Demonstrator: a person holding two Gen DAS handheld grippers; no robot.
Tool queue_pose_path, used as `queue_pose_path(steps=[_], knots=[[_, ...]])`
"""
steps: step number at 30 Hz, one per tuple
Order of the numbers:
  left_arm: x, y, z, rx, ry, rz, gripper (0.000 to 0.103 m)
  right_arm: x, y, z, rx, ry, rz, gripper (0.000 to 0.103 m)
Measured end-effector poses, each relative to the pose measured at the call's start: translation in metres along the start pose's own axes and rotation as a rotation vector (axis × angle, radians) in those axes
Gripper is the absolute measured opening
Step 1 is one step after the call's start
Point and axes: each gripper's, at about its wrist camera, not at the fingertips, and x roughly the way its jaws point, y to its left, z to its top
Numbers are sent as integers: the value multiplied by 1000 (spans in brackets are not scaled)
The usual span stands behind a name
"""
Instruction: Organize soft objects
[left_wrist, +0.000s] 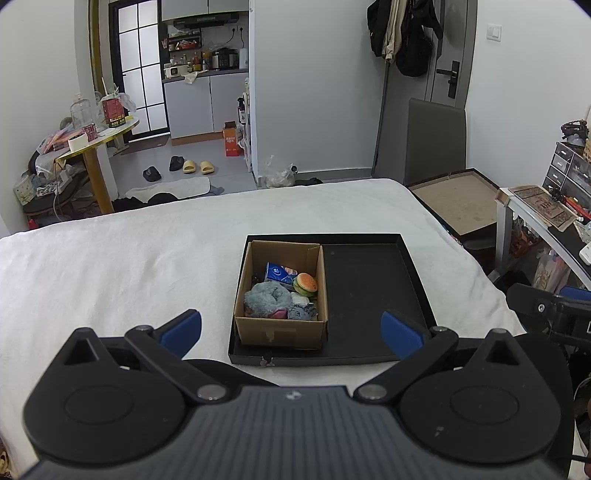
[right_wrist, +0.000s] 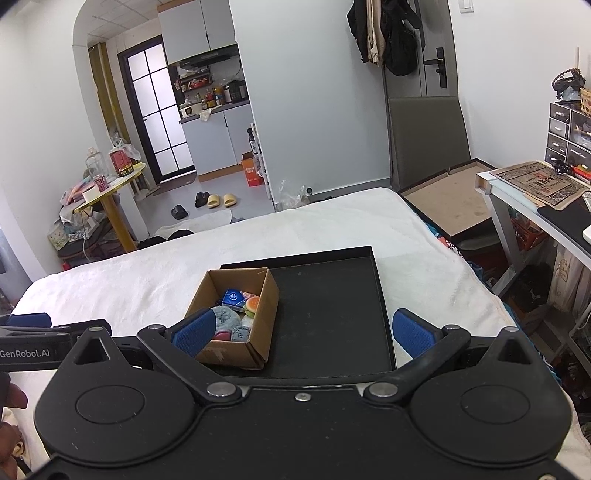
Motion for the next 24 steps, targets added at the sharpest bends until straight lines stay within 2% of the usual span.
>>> queue_pose_path(steps=[24], knots=[[11,6,-6,-12,27,-2,103,9,2,-1,-26,33,12,103]])
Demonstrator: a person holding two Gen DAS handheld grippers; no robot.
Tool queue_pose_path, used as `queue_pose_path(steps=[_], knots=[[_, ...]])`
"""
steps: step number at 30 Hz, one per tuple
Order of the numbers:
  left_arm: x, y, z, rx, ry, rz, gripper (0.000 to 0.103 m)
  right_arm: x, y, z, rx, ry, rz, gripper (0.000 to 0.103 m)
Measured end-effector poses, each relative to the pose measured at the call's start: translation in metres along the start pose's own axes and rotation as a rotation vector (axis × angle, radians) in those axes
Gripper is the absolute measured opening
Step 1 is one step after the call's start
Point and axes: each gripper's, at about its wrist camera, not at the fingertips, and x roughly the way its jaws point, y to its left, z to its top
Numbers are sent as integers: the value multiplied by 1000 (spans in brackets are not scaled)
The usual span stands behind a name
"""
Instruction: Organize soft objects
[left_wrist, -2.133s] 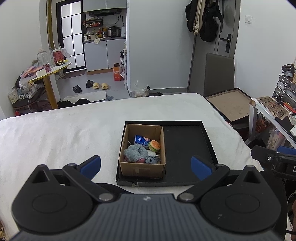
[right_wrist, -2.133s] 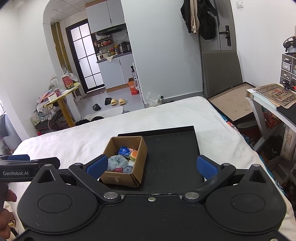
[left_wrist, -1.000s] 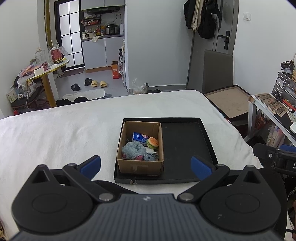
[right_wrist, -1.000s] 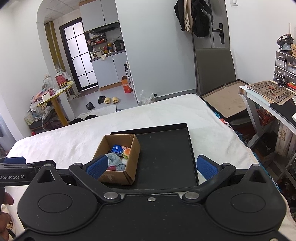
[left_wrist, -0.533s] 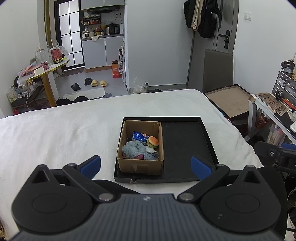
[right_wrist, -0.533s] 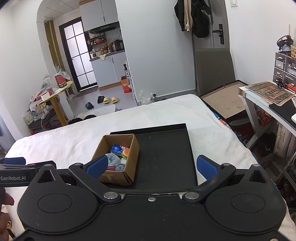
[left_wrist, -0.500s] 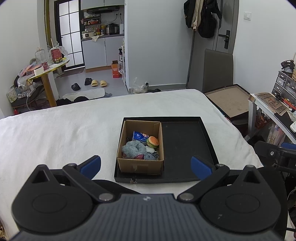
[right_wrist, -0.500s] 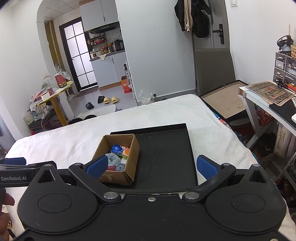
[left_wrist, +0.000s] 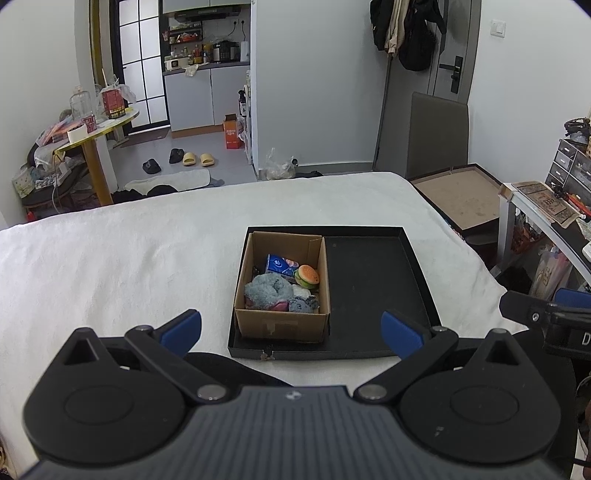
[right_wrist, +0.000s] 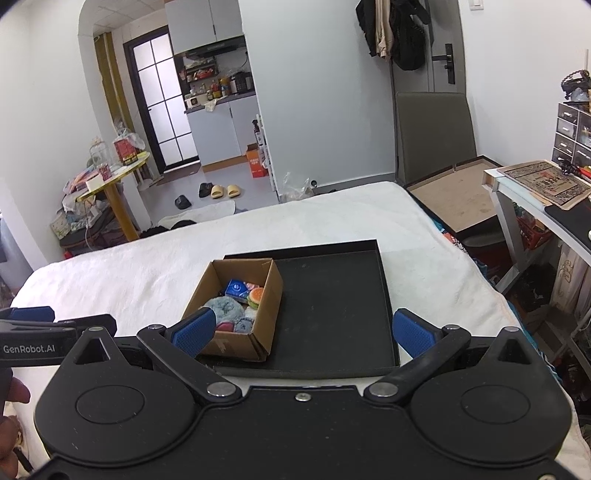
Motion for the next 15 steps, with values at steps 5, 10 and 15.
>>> queue_pose_path(steps=[5,10,15], knots=[[9,3,-4,1,4,-3,103,11,4,-4,-9,38,10,103],[25,4,-1,10,21,-9,103,23,5,-8,-7,65,9,103],[40,5,4,9,35,-28,103,34,3,-9,7,82,-9,103]])
